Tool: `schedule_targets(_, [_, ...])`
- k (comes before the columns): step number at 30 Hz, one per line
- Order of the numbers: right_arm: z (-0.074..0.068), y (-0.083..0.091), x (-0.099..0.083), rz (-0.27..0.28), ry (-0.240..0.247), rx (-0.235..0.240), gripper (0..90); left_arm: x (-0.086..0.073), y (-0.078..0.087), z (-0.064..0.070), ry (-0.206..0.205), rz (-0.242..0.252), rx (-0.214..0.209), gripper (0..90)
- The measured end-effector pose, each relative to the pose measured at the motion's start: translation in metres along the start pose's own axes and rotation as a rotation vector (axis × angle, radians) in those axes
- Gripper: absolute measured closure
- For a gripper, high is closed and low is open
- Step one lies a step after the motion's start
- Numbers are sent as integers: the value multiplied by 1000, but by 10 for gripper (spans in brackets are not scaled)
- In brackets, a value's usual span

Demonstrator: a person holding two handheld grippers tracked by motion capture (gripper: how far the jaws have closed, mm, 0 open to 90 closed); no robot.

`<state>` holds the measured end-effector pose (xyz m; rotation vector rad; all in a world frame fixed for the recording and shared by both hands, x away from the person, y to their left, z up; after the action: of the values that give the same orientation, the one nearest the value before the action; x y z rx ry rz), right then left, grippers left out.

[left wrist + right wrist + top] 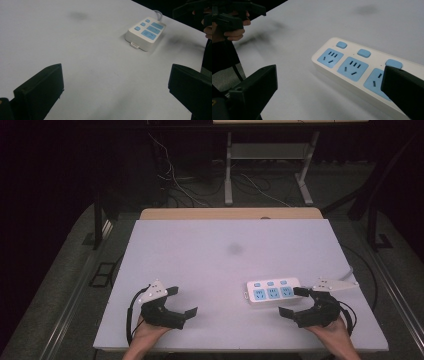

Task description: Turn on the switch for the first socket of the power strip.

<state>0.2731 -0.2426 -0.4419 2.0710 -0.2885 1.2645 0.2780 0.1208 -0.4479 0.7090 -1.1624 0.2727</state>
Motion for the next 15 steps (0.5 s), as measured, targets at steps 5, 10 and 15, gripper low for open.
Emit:
schedule_targets(5, [1,1,0,1,-4,0,4,-1,-2,1,2,-9,-9,0])
schedule_targets(10, [1,2,0,-1,-7,3,4,-1,-3,1,-1,-11,-10,0])
schedule_targets(15, [1,1,-1,-13,-11,7,4,-1,-3,1,-4,-14,-16,0])
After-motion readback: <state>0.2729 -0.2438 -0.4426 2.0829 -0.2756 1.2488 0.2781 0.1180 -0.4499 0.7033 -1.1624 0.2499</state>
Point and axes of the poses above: each handheld gripper's, and its own axes: y roughly backward along the jaws, x roughly out of its top, z roughly to its right, the point moved 6 cm from there along -y, roughly forward along the jaws, and after that the axes turned 5 degrees about z, right-handed, at the moved point
